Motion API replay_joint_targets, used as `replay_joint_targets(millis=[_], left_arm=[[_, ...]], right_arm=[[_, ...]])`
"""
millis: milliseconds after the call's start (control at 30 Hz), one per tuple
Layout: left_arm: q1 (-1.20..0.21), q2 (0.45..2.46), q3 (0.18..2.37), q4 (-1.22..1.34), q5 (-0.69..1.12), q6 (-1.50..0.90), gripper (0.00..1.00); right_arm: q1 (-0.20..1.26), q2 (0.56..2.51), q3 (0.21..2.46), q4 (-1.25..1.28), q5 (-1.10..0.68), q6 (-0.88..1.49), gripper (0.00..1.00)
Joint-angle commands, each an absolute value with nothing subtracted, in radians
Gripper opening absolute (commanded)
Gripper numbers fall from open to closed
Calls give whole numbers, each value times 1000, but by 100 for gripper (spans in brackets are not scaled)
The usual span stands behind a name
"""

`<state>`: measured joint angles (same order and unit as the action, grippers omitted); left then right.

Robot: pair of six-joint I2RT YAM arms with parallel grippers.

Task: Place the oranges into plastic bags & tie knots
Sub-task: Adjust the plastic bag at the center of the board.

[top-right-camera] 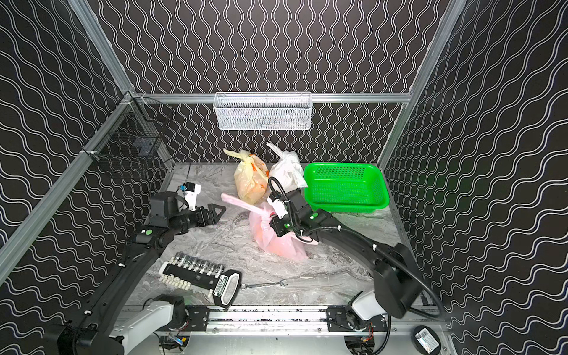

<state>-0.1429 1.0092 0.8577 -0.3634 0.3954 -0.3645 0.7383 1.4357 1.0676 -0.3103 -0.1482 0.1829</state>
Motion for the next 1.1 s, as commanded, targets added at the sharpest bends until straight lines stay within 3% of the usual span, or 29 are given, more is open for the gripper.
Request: replay_joint_targets(millis=[0,300,433,500,633,700,900,1067], left_arm=[[-156,1016,891,-370,357,-332,99],[-389,1064,928,-373,183,-301,99],[-462,1094,895,-334,131,-347,99],[-461,1094,864,-302,128,-374,99],[-461,1107,854,-303,106,-382,99],[-461,1126,876,-325,87,-369,99],[-442,1256,988,-362,58,-312,99],[-428,1357,1085,-338,51,-304,99]], right_arm=[[772,1359,1029,-239,10,492,13],[924,1233,910,-324,346,893,11],[928,1244,823,-226,319,912,22],[927,1264,815,-205,299,879,36],[930,1239,852,-233,308,818,82],[933,1191,854,-219,327,757,98],[929,1103,923,-308,499,607,100],[877,1148,1056,-425,373,509,100]])
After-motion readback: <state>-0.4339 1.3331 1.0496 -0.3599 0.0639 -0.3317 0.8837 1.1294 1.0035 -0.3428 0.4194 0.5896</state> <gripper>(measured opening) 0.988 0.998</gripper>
